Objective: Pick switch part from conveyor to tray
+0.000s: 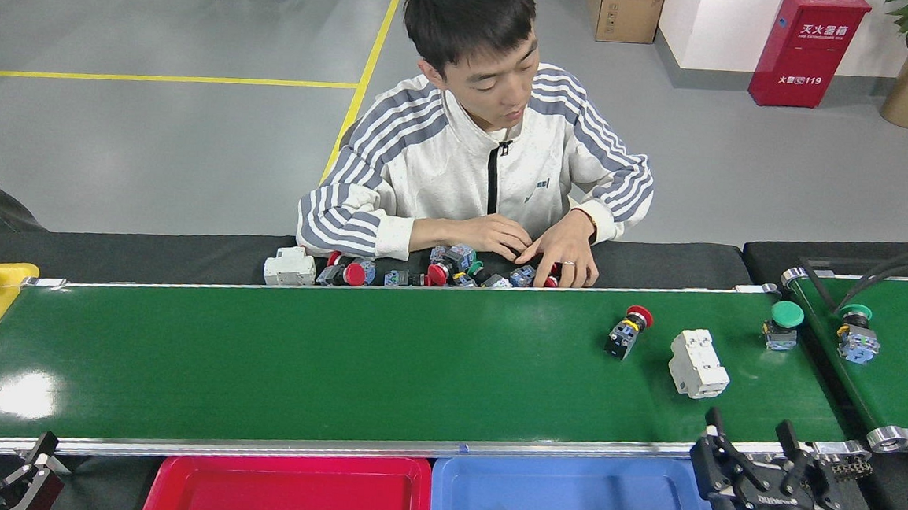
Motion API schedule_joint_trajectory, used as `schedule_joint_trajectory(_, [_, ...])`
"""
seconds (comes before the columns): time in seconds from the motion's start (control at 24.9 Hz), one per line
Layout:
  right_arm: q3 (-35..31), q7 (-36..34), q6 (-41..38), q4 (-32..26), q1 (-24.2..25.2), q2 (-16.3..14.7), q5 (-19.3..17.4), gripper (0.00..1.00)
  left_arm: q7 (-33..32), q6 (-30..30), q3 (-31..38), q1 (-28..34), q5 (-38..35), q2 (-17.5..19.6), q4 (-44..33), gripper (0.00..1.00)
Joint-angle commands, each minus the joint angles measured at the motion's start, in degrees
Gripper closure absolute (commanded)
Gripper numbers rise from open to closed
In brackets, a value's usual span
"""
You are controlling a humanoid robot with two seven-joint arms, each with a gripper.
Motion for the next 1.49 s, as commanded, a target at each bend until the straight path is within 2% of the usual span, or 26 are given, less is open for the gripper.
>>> schedule_joint_trajectory(0.0, [0.66, 0.67, 0.24, 1.04, -2.43, -0.50, 0.77, 0.07, 0.48, -0.40, 0.32, -0.24, -0.14, 0.79, -0.39, 0.00])
schedule_joint_trajectory(0.28, [3.04, 1.73, 0.33, 10.18, -9.99, -0.06, 0.77, 0.08, 0.40, -0.49, 0.32, -0.07, -0.23, 0.87, -0.21, 0.00])
schedule_joint_trajectory(0.32, [3.92, 1.73, 0.33, 11.50, -10.95, 0.12, 0.77, 0.16, 0.40, -0.49, 0.32, -0.07, -0.23, 0.87, -0.12, 0.00])
schedule_joint_trajectory(0.36, [5.23, 1.73, 0.33, 12.82, -11.74, -0.41, 0.77, 0.36, 0.40, -0.49, 0.32, 0.11, -0.23, 0.87, -0.21, 0.00])
schedule_joint_trajectory(0.44, [7.43, 1.73, 0.24, 14.14, -12.45, -1.02, 0.77, 0.67, 0.40, -0.49, 0.32, 0.20, -0.23, 0.87, -0.12, 0.00])
schedule_joint_trajectory(0.48, [7.70, 1.64, 0.06, 14.14, -12.45, -1.46, 0.42, 0.78, 0.40, -0.49, 0.24, 0.20, -0.23, 0.96, -0.12, 0.00])
schedule_joint_trajectory(0.56, [7.78, 1.64, -0.38, 14.05, -12.45, -1.82, 0.16, 0.90, 0.40, -0.49, 0.24, 0.20, -0.23, 0.96, -0.12, 0.00])
schedule_joint_trajectory(0.64, [7.78, 1.64, -0.81, 13.96, -12.36, -1.82, 0.07, 0.96, 0.40, -0.49, 0.24, 0.20, -0.23, 0.96, -0.21, 0.00])
schedule_joint_trajectory(0.72, [7.78, 1.64, -2.13, 13.34, -11.92, -1.73, -0.02, 0.98, 0.40, -0.49, 0.24, 0.55, -0.23, 0.96, -0.56, 0.00])
schedule_joint_trajectory(0.8, [7.78, 1.46, -4.59, 10.09, -10.43, -1.64, -0.19, 0.98, 0.40, -0.49, 0.24, 0.72, -0.23, 0.96, -0.65, 0.00])
schedule_joint_trajectory(0.92, [7.78, 1.38, -13.21, 2.18, -3.39, -2.34, -2.92, 0.98, 0.40, -0.49, 0.24, 0.81, -0.23, 0.96, -0.74, 0.00])
schedule_joint_trajectory(1.0, [7.17, 1.20, -24.19, -3.53, 2.67, -5.95, -7.14, 0.94, 0.40, -0.40, 0.32, 0.90, -0.23, 0.96, -0.74, 0.00])
schedule_joint_trajectory(1.04, [6.73, 1.20, -28.68, -5.20, 4.95, -7.26, -9.07, 0.87, 0.40, -0.49, 0.41, 1.08, -0.23, 0.96, -0.74, 0.00])
schedule_joint_trajectory(1.08, [5.33, 1.11, -35.17, -6.43, 7.94, -8.76, -12.32, 0.63, 0.40, -0.40, 0.59, 1.60, -0.23, 0.87, -0.91, 0.00])
schedule_joint_trajectory(1.12, [4.36, 1.11, -37.90, -6.52, 9.26, -9.20, -13.82, 0.37, 0.40, -0.40, 0.68, 1.78, -0.23, 0.87, -1.00, 0.00])
schedule_joint_trajectory(1.16, [2.60, 1.20, -37.90, -6.52, 10.58, -9.46, -14.69, 0.00, 0.40, -0.40, 0.76, 1.78, -0.23, 0.96, -1.00, 0.00])
schedule_joint_trajectory(1.28, [-0.39, 1.73, -37.90, -6.26, 11.28, -8.76, -14.52, 0.00, 0.40, -0.84, 0.24, 1.69, -0.14, 1.05, -1.35, 0.00])
schedule_joint_trajectory(1.37, [-0.57, 2.08, -37.38, -6.34, 11.11, -6.47, -13.99, 0.00, 0.40, -3.65, 0.06, 1.43, -0.14, 0.96, -2.41, 0.00])
schedule_joint_trajectory(1.45, [-0.48, 1.99, -21.29, -6.43, 9.96, -2.69, -12.94, 0.02, 0.04, -6.90, -0.99, 0.90, -0.14, 0.87, -3.64, 0.00])
